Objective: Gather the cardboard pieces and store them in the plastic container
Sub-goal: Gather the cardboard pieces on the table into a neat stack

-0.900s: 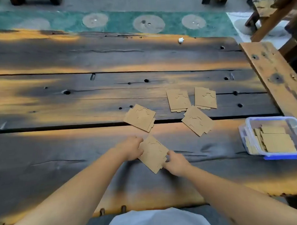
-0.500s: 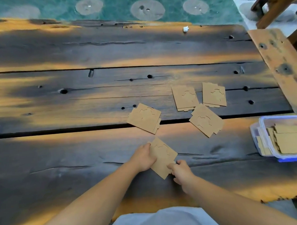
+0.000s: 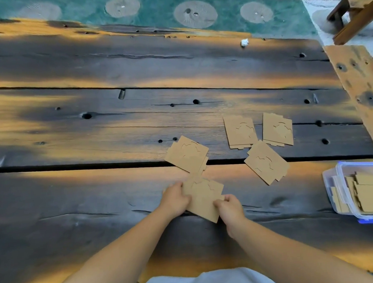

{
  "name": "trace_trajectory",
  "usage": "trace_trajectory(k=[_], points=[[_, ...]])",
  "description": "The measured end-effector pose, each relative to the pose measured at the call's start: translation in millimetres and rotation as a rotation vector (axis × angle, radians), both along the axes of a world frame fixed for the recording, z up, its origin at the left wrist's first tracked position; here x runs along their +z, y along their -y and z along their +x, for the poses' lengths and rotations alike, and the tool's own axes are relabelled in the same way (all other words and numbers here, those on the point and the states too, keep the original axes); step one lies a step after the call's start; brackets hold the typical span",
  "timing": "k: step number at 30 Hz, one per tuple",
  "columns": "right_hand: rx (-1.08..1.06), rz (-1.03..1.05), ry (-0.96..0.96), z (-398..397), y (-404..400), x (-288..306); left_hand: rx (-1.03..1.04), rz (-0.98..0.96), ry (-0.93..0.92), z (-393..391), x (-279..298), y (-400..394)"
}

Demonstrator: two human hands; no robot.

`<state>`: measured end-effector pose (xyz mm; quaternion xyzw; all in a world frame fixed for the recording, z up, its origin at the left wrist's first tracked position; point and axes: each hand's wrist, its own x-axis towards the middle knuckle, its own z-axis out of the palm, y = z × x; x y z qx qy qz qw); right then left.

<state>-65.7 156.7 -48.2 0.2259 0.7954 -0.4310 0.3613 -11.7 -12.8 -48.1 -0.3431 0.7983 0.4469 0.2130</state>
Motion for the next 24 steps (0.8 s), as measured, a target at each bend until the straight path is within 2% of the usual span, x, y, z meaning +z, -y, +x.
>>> trace_trajectory(k=[5,9,14,17,20,24], points=[[-0.013,-0.085,-0.052,-45,52,-2,0.184,-0.066,-0.144,-40,7,36],[-0.022,-0.097,-0.102,-71,85,-5,0.162,-0.151,-0.173,-73,8,69],[-0.022,-0.078,-0.083,-85,104,-14,0.047,-0.184,-0.086,-99,-3,89],[0.099,0.020,-0.113,-86,107,-23,0.007,-0.209,-0.019,-106,-13,89],[0.175,0.089,-0.131,-86,108,-30,0.033,-0.212,0.044,-107,-20,85],[0.150,0.100,-0.113,-87,112,-32,0.081,-0.173,0.033,-107,-21,85]])
